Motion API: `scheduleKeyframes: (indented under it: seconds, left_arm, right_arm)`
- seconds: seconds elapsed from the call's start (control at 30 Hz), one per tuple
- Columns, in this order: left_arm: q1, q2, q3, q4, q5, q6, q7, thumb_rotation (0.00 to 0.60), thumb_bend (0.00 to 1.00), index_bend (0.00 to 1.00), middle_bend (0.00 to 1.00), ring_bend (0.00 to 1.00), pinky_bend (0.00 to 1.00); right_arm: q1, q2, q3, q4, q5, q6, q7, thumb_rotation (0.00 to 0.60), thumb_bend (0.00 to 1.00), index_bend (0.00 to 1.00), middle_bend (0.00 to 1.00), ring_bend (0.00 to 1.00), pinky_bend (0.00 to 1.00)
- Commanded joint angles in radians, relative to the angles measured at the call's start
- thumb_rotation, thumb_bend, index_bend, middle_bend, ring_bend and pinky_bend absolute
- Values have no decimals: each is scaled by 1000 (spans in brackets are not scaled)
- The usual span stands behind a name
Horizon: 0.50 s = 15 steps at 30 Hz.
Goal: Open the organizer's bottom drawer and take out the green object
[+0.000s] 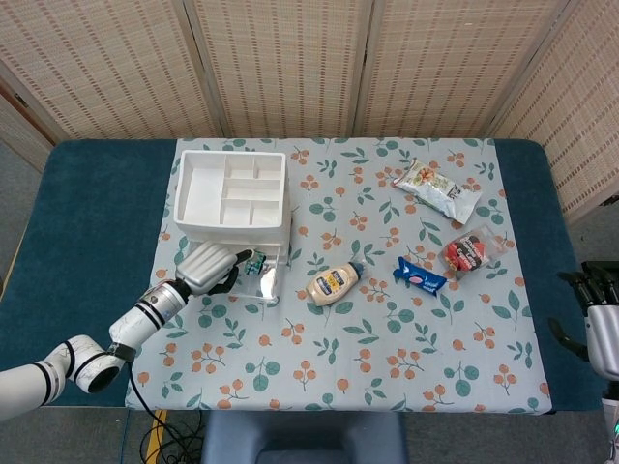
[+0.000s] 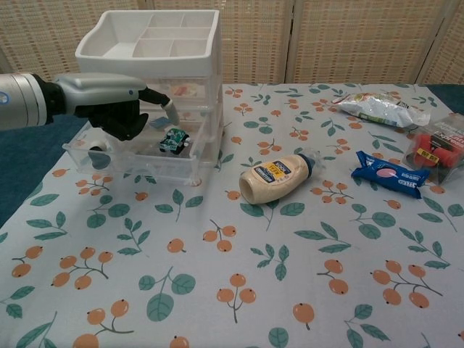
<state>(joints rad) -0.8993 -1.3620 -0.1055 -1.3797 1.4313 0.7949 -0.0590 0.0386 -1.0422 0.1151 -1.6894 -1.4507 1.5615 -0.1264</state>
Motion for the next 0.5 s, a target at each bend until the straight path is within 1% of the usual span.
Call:
scheduleKeyframes:
  seconds: [0.03,0.5]
  left_arm:
    - [-5,-6,-6,-7,-12,-7,5,600,780,252,998,1000,1000]
    - [-22,-38,-12,8,-70,-48,44,600,781,247,998,1000,1000]
  right_arm:
    - [0,0,0,2,0,0,1,600,290,201,267,163,254]
    - [-5,-2,0,13,7,-3,11,600,290,201,267,162,253]
